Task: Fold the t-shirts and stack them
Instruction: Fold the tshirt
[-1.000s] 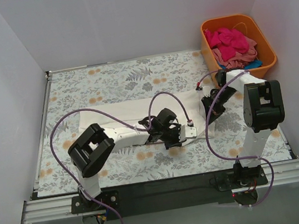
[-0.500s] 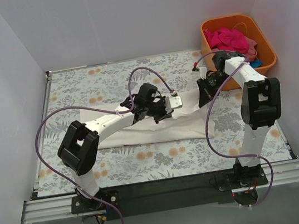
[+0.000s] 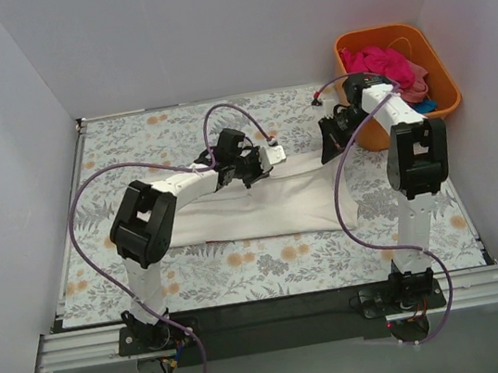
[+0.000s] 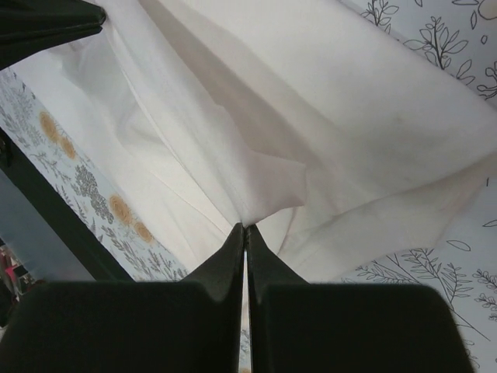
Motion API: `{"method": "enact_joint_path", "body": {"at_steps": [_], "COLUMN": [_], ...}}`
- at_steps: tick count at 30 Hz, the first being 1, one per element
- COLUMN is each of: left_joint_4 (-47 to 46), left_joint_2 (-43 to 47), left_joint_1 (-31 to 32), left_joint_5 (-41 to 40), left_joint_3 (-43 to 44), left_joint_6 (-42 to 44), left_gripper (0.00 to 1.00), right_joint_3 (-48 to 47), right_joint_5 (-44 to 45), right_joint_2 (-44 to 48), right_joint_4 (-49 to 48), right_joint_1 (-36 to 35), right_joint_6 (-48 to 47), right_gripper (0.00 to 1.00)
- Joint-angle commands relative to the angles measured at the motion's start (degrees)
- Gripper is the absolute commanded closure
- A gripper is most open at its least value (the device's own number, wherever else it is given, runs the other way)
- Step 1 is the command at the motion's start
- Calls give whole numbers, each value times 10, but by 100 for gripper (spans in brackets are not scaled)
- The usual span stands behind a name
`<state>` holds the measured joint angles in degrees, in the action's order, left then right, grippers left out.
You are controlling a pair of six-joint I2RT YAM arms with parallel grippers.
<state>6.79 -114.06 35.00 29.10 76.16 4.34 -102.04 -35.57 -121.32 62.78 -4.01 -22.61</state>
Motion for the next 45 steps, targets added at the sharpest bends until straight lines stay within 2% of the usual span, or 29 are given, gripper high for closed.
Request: {"method": "enact_joint_path", "body": {"at_steps": [1, 7, 12, 23, 32, 33, 36, 37, 38, 39, 41, 45], "left_joint_4": [-36, -40, -19, 52, 109, 111, 141, 150, 156, 159, 163, 188], "left_joint_2": [3, 15, 50, 124, 117, 114, 113, 118, 122, 133, 143, 147], "left_joint_1": [-14, -20, -21, -20, -17, -16, -16, -16, -18, -22, -30, -71], "left_joint_5": [-1, 7, 31, 63, 83, 82, 84, 83, 81, 79, 77, 76], "left_joint_3": [21, 19, -5, -63, -84, -84, -78, -78, -78, -78, -74, -53], "left_joint_6": [24, 30, 43, 85, 88, 88, 85, 80, 69, 59, 17, -78], "left_gripper": [100, 100, 100, 100, 100, 100, 100, 97, 88, 83, 75, 71], "right_joint_3": [-39, -46, -5, 181, 249, 249, 245, 241, 238, 236, 232, 236], "right_joint_5": [4, -7, -25, -48, -13, -7, 1, 15, 25, 36, 48, 69], "right_joint_2": [-8, -19, 21, 121, 144, 143, 145, 149, 157, 163, 179, 194], "right_joint_4": [-11, -13, -13, -24, -35, -35, -29, -28, -27, -30, -35, -58], "right_joint_1": [-5, -9, -12, -15, -22, -24, -28, -28, -27, -28, -28, -63], "right_joint_6": [10, 19, 25, 19, -3, -4, -17, -23, -31, -36, -39, -29], "right_gripper": [99, 99, 99, 99, 99, 94, 71, 61, 55, 52, 53, 58]}}
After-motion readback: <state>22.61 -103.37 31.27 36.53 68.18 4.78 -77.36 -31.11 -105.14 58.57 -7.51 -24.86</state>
